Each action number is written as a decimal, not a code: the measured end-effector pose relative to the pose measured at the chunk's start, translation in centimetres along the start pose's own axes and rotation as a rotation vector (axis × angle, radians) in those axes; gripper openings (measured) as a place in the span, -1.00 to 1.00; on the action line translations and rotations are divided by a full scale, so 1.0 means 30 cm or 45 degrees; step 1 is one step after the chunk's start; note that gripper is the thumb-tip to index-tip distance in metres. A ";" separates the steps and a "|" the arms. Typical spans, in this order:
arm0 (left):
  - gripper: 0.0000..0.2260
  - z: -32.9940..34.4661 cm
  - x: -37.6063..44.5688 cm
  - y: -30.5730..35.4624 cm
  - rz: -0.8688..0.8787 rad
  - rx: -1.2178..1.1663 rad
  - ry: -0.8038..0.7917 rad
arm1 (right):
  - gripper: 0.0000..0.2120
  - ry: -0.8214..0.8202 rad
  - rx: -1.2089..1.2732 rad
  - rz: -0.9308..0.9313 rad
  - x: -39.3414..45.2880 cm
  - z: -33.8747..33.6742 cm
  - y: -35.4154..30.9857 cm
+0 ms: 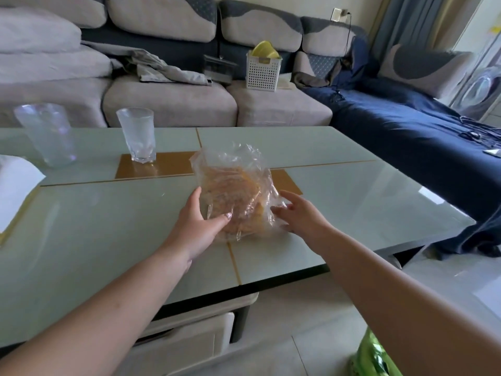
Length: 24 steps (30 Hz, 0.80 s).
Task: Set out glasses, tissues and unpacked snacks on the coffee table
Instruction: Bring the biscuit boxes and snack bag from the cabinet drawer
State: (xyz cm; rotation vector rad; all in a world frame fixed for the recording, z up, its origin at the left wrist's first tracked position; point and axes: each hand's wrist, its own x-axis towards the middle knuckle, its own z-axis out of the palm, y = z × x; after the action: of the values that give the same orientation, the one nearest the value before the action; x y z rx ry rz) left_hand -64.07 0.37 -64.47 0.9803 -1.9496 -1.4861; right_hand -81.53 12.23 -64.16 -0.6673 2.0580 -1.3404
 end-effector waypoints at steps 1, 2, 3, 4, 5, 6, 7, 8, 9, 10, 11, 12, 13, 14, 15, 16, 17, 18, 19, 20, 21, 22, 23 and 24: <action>-0.29 -0.002 -0.012 0.008 0.094 0.118 0.077 | -0.45 0.042 -0.016 -0.016 -0.021 -0.014 0.003; -0.33 -0.002 -0.025 0.021 0.223 0.212 0.150 | -0.47 0.080 -0.018 -0.039 -0.049 -0.033 0.003; -0.38 0.005 -0.036 0.040 0.367 0.271 0.194 | -0.48 0.116 -0.009 -0.068 -0.080 -0.058 0.003; -0.43 0.022 -0.049 0.066 0.494 0.296 0.204 | -0.50 0.148 0.004 -0.098 -0.118 -0.090 0.003; -0.49 0.047 -0.062 0.096 0.586 0.299 0.184 | -0.52 0.172 0.024 -0.127 -0.161 -0.126 0.005; -0.56 0.082 -0.080 0.130 0.645 0.277 0.131 | -0.54 0.195 0.049 -0.151 -0.209 -0.167 0.012; -0.62 0.126 -0.103 0.165 0.678 0.226 0.052 | -0.57 0.224 0.068 -0.168 -0.262 -0.211 0.023; -0.67 0.168 -0.127 0.192 0.693 0.170 -0.034 | -0.59 0.260 0.078 -0.175 -0.310 -0.249 0.035; -0.71 0.232 -0.160 0.220 0.712 0.119 -0.133 | -0.61 0.324 0.093 -0.170 -0.371 -0.302 0.056; -0.74 0.297 -0.194 0.242 0.728 0.088 -0.228 | -0.64 0.384 0.118 -0.165 -0.432 -0.351 0.080; -0.76 0.365 -0.230 0.258 0.744 0.075 -0.322 | -0.66 0.441 0.147 -0.158 -0.494 -0.401 0.107; -0.77 0.450 -0.279 0.277 0.760 0.061 -0.434 | -0.69 0.514 0.169 -0.143 -0.572 -0.464 0.144; -0.78 0.535 -0.332 0.295 0.770 0.041 -0.549 | -0.72 0.583 0.185 -0.125 -0.657 -0.526 0.184; -0.79 0.620 -0.395 0.316 0.774 0.007 -0.673 | -0.76 0.652 0.199 -0.101 -0.752 -0.588 0.226; -0.80 0.707 -0.464 0.335 0.773 -0.026 -0.809 | -0.79 0.729 0.218 -0.068 -0.856 -0.650 0.268; -0.79 0.793 -0.545 0.356 0.773 -0.048 -0.951 | -0.81 0.817 0.237 -0.031 -0.970 -0.709 0.312; -0.79 0.875 -0.631 0.374 0.771 -0.057 -1.084 | -0.81 0.915 0.257 0.008 -1.084 -0.763 0.358; -0.79 0.950 -0.723 0.390 0.770 -0.067 -1.211 | -0.81 1.017 0.276 0.048 -1.203 -0.811 0.403; -0.80 1.027 -0.821 0.401 0.770 -0.077 -1.327 | -0.79 1.119 0.296 0.087 -1.327 -0.854 0.450; -0.81 1.098 -0.924 0.411 0.778 -0.083 -1.433 | -0.79 1.220 0.318 0.123 -1.453 -0.890 0.499; -0.82 1.167 -1.032 0.418 0.791 -0.089 -1.530 | -0.80 1.317 0.337 0.158 -1.581 -0.918 0.549; -0.83 1.231 -1.140 0.419 0.799 -0.095 -1.625 | -0.82 1.409 0.346 0.200 -1.708 -0.936 0.598; -0.82 1.292 -1.247 0.416 0.788 -0.102 -1.721 | -0.84 1.497 0.355 0.242 -1.831 -0.946 0.645; -0.83 1.346 -1.356 0.415 0.766 -0.103 -1.818 | -0.86 1.585 0.364 0.280 -1.950 -0.952 0.691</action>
State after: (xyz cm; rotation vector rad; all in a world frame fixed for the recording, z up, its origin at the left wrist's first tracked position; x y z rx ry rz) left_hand -72.14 58.42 -62.43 -1.0171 -2.5538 -1.9793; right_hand -62.56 77.83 -62.39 0.7213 2.5555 -2.1237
